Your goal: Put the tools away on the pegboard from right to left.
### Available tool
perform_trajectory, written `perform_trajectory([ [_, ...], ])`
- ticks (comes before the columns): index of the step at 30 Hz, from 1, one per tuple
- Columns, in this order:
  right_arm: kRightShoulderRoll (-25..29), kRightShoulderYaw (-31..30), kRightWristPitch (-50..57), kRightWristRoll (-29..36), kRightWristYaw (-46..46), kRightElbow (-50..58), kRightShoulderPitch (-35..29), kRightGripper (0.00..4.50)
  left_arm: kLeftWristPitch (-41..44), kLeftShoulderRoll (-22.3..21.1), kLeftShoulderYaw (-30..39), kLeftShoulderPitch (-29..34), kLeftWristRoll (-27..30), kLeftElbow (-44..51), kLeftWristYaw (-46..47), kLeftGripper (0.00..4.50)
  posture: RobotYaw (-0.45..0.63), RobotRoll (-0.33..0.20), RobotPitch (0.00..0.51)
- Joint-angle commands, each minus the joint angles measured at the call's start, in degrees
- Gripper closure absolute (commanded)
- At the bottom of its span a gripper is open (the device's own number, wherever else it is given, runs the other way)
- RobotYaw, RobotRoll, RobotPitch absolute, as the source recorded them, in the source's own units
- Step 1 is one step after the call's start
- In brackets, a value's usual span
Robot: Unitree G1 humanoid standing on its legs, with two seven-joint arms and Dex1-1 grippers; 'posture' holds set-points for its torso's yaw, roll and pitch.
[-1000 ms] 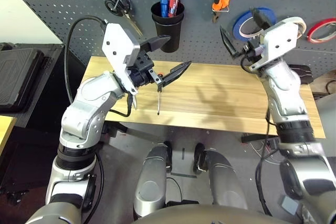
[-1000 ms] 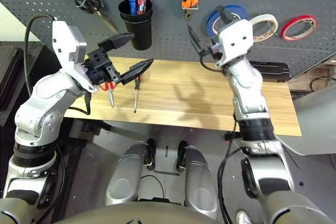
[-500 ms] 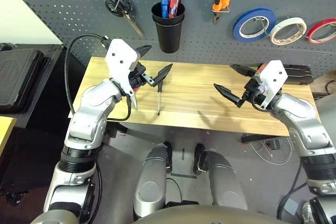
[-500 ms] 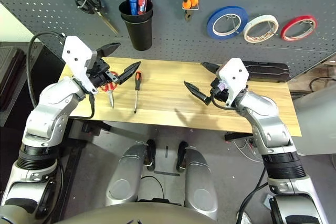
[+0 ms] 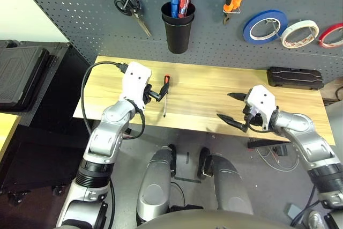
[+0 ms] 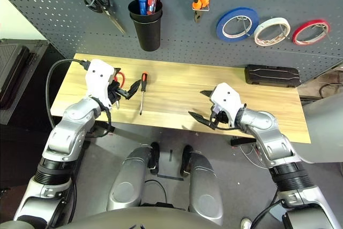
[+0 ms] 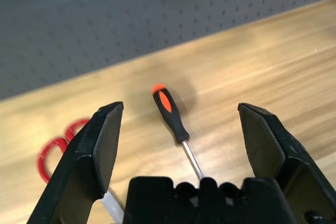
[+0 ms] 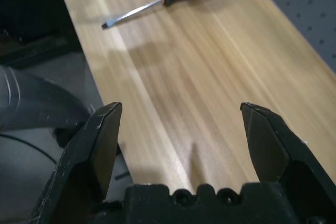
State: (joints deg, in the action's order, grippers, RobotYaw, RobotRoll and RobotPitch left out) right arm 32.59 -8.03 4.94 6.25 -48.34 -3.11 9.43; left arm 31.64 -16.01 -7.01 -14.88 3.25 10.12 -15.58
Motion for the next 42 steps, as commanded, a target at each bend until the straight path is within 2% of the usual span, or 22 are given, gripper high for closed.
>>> perform_trajectory([
  [1, 0.32, -1.46, 0.41, -1.44, -0.62, -1.64, -0.66, 0.01, 2.33, 1.66, -1.54, -0.14, -1.38, -2.47, 1.34, 0.0, 0.24, 0.0, 0.29],
  [7, -0.23, -1.92, 0.5, -2.22, -0.57, -1.98, -0.51, 0.01, 6.97, 3.84, -2.59, -3.68, -3.22, -6.91, 3.32, 0.0, 0.22, 0.0, 0.3],
  [19, -0.41, -2.46, 0.31, -4.0, 0.39, -1.59, -1.33, 0.01, 13.6, 8.45, 0.72, -13.2, -3.16, -19.68, 7.97, 0.0, 0.2, 0.0, 0.309],
  [28, -1.18, -3.41, 0.7, -5.51, 1.72, -1.15, -1.2, 0.01, 9.55, 11.32, 1.99, -22.51, -3.51, -36.88, 10.2, 0.0, 0.16, 0.0, 0.323],
  [42, -1.4, -3.03, 3.97, -5.99, 3.61, 4.26, -4.65, 0.01, 1.06, 12.01, 2.92, -27.95, -4.3, -52.7, 11.85, 0.0, 0.09, 0.0, 0.354],
])
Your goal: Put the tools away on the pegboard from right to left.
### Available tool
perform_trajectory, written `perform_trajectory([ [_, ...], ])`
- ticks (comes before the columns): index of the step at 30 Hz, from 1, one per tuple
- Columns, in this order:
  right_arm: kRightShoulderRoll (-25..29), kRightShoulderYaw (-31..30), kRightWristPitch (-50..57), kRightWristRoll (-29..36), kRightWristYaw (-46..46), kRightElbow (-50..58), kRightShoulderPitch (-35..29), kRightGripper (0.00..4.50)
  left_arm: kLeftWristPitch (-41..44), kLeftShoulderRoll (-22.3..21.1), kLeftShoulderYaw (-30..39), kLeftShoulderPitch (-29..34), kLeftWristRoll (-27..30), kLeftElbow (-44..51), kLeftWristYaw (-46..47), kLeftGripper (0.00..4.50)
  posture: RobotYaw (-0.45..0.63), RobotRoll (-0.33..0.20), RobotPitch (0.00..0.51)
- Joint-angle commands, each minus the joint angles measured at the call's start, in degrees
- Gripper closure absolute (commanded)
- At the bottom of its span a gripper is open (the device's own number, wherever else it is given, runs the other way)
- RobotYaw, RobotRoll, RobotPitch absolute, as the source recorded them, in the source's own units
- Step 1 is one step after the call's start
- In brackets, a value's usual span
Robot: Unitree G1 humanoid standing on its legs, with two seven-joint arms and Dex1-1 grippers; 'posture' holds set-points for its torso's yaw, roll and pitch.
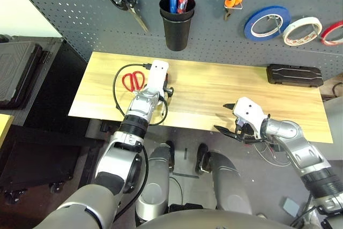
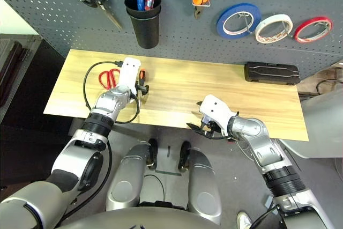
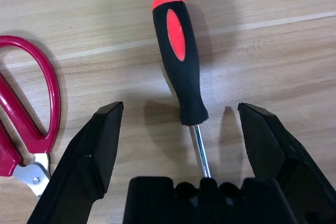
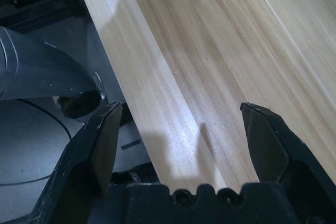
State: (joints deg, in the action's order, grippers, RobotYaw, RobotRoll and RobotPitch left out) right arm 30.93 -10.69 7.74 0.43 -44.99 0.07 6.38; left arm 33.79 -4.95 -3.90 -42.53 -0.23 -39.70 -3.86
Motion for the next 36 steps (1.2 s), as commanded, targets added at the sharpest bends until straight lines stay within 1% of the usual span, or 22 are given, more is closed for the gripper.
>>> perform_trajectory([
  [1, 0.29, -0.28, 1.43, -0.16, 0.42, 1.43, -1.77, 0.01, -1.54, 1.13, -0.11, -0.65, -0.8, -3.67, 0.19, 0.0, 0.09, 0.0, 0.355],
  [9, 0.98, 0.24, 2.66, 0.08, 1.02, 3.79, -3.43, 0.01, -5.78, 2.35, 0.49, -3.58, -0.76, -10.54, 0.07, 0.0, 0.05, 0.0, 0.354],
  [10, 1.11, 0.34, 2.66, 0.12, 1.02, 3.98, -3.63, 0.0, -6.22, 2.47, 0.54, -3.81, -0.74, -11.27, 0.03, 0.18, 0.05, 0.0, 0.352],
  [12, 1.27, 0.5, 2.9, 0.1, 1.11, 4.38, -3.74, 0.0, -6.81, 2.57, 0.92, -4.35, -0.57, -13.01, 0.26, 0.67, 0.04, 0.0, 0.351],
  [17, 1.68, 0.69, 3.05, 0.22, 1.24, 4.67, -3.76, 0.0, -7.62, 2.57, 1.35, -4.96, -0.64, -15.57, 0.66, 2.55, 0.04, 0.0, 0.348],
  [18, 1.76, 0.7, 3.05, 0.27, 1.24, 4.64, -3.7, 0.0, -7.57, 2.55, 1.43, -4.97, -0.66, -15.83, 0.9, 3.02, 0.05, 0.0, 0.347],
  [20, 1.89, 0.69, 2.94, 0.31, 1.23, 4.5, -3.55, 0.0, -7.4, 2.37, 1.49, -4.68, -0.75, -16.09, 1.2, 3.81, 0.05, 0.0, 0.345],
  [21, 1.93, 0.69, 2.86, 0.32, 1.21, 4.41, -3.46, 0.0, -7.32, 2.31, 1.5, -4.55, -0.82, -16.17, 1.26, 3.97, 0.05, 0.0, 0.345],
  [25, 2.0, 0.66, 2.49, 0.27, 1.13, 3.85, -2.91, 0.0, -7.37, 2.19, 1.34, -3.49, -1.01, -15.2, 1.15, 3.97, 0.06, 0.0, 0.34],
  [31, 1.59, 0.37, 1.22, 0.27, 0.94, 2.12, -1.35, 0.0, -7.01, 1.91, 1.5, -1.59, -0.43, -9.87, 0.05, 3.97, 0.09, 0.0, 0.327],
  [33, 1.27, 0.65, -0.19, 0.56, 0.9, 0.8, -0.29, 0.0, -6.32, 2.03, 2.09, 1.34, 1.1, -3.04, -1.43, 3.97, 0.11, 0.0, 0.321],
  [36, 0.71, 1.51, -2.29, 1.26, 1.18, -1.41, 1.44, 0.0, -2.72, 2.28, 4.0, 6.42, 3.83, 7.45, -2.61, 3.97, 0.14, 0.0, 0.312],
])
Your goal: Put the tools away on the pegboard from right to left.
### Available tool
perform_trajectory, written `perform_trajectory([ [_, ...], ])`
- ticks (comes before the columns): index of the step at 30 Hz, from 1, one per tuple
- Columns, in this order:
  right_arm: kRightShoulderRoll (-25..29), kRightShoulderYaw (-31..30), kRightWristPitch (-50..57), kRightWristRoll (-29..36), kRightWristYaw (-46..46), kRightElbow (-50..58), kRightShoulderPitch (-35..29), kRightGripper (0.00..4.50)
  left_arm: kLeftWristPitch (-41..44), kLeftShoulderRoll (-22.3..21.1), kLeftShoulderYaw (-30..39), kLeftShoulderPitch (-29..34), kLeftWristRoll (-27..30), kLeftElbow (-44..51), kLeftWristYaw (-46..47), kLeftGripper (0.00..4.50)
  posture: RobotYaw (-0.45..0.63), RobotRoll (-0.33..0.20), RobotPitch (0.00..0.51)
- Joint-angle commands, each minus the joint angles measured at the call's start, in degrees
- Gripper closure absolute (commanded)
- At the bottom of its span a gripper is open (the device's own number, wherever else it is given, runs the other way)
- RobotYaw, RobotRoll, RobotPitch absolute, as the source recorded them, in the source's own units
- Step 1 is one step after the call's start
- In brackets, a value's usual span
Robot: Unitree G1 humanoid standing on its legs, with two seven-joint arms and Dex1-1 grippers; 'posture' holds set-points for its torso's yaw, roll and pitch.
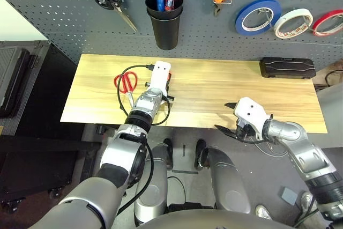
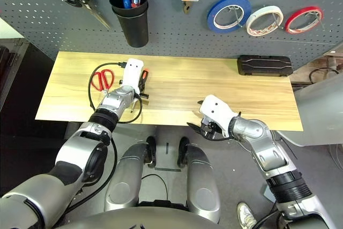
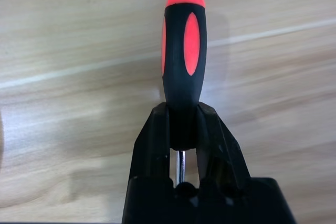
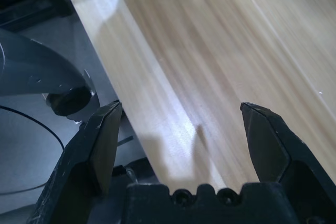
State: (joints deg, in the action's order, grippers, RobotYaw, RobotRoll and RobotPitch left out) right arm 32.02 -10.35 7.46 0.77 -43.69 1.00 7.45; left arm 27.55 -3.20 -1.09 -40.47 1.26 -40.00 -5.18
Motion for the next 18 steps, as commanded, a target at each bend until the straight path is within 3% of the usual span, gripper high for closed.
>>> perform_trajectory([
  [1, -0.62, 1.57, -2.42, 1.38, -0.02, -2.96, 0.87, 0.0, 5.46, 0.56, 1.76, 6.27, 3.11, 11.69, -1.34, 3.97, 0.14, 0.0, 0.308],
  [9, -2.61, 5.34, -5.19, 6.91, -1.26, -4.76, 1.45, 0.0, 16.22, 1.06, 3.46, 19.11, 7.25, 39.56, -1.01, 3.97, 0.2, 0.0, 0.278],
  [18, -3.28, 10.34, -6.65, 16.05, -7.22, -7.06, 4.76, 0.0, 14.59, -0.5, 6.25, 25.17, 12.64, 58.21, -3.84, 3.97, 0.23, 0.0, 0.249],
])
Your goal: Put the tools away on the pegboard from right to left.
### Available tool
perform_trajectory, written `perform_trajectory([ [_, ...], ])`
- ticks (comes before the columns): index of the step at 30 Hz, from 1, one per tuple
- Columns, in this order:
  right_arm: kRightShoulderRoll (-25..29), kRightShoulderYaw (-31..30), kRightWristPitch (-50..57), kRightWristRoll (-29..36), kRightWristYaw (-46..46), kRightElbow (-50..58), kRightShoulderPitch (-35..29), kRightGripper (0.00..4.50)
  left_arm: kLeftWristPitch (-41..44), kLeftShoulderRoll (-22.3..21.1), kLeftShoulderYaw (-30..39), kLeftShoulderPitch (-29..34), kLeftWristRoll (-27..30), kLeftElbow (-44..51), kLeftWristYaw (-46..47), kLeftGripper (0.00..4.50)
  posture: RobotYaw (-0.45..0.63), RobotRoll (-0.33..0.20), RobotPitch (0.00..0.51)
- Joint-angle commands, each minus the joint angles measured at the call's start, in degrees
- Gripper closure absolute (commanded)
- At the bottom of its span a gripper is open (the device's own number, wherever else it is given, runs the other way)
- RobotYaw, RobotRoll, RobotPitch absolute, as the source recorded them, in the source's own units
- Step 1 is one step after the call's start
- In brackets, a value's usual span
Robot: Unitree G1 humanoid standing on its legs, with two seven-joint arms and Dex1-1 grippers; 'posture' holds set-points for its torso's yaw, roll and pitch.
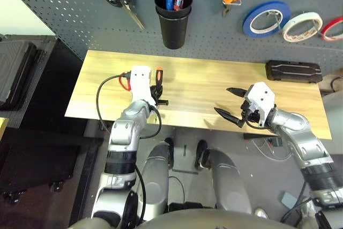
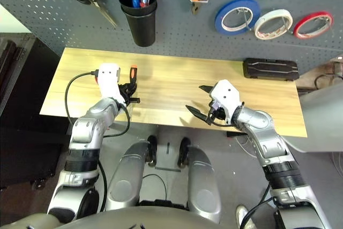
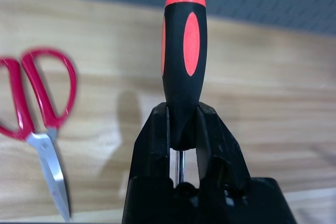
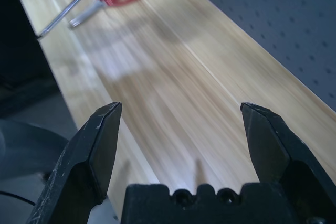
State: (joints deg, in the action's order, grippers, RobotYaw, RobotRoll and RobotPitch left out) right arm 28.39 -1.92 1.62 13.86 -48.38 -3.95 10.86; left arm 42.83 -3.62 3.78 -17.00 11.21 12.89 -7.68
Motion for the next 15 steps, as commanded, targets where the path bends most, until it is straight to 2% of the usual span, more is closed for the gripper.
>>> perform_trajectory([
  [1, 0.21, 2.6, -1.34, 3.87, -3.28, -2.92, 2.53, 0.0, -1.29, -0.09, 2.16, 1.99, 3.66, 7.09, -1.65, 3.97, 0.23, 0.0, 0.246],
  [8, 0.07, 5.49, -2.56, 9.07, -8.17, -5.12, 6.79, 0.0, -1.89, -1.12, 6.07, 1.4, 9.6, 14.19, -3.01, 3.97, 0.24, 0.0, 0.228],
  [15, 0.38, 9.6, -2.44, 14.34, -10.61, -3.26, 8.09, 0.0, -1.04, -1.92, 10.5, -3.11, 13.91, 17.34, -0.2, 3.97, 0.24, 0.0, 0.218],
])
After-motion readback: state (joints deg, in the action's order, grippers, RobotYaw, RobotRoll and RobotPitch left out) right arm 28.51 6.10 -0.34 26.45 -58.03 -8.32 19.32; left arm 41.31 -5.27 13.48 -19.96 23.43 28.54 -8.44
